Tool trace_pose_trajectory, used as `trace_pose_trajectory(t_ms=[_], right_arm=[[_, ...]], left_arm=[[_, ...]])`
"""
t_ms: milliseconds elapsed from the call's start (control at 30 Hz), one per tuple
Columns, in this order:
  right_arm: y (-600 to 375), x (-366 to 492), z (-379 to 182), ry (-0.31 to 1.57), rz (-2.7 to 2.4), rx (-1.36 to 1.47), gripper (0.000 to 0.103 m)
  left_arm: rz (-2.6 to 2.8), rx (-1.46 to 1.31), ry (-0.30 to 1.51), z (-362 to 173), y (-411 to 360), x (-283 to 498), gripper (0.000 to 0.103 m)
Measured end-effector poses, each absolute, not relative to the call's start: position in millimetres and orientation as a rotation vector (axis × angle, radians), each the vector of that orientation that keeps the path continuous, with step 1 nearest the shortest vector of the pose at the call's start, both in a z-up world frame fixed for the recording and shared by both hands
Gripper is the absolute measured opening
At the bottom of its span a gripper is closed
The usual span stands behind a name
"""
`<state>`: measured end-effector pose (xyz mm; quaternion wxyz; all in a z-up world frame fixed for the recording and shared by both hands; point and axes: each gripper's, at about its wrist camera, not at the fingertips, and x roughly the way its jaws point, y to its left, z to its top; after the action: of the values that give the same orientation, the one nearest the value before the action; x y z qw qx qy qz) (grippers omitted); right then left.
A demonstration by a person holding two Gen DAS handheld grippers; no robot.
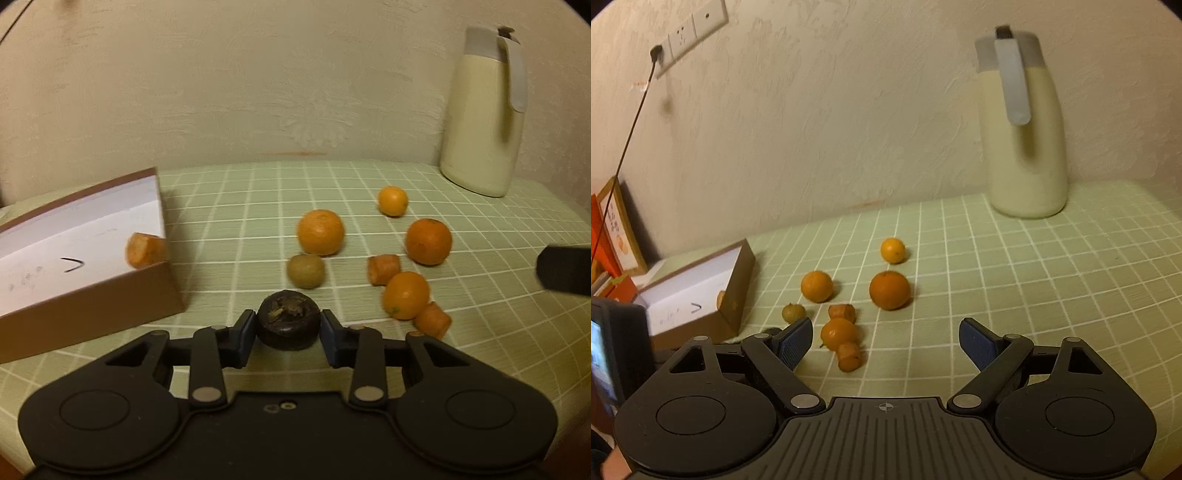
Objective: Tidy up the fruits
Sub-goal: 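Grasp another dark brown fruit with the left tool while the right tool grasps an orange chunk, then carry both held fruits over the white tray with both tools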
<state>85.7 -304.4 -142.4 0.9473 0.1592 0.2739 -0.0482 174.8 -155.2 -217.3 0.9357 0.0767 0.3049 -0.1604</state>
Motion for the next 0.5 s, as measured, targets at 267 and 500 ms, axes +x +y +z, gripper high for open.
trace_pose_trajectory(t_ms=[267, 500], right_arm=[[-280, 113, -161, 0.635, -0.061, 0.278, 0.069], [-263, 137, -180, 0.698, -0.051, 0.232, 0.044]], left_arm=[[-0.292, 0.136, 0.624, -209, -132, 169, 0.028], [-0.267, 0.128, 0.619, -203, -115, 168, 0.028]])
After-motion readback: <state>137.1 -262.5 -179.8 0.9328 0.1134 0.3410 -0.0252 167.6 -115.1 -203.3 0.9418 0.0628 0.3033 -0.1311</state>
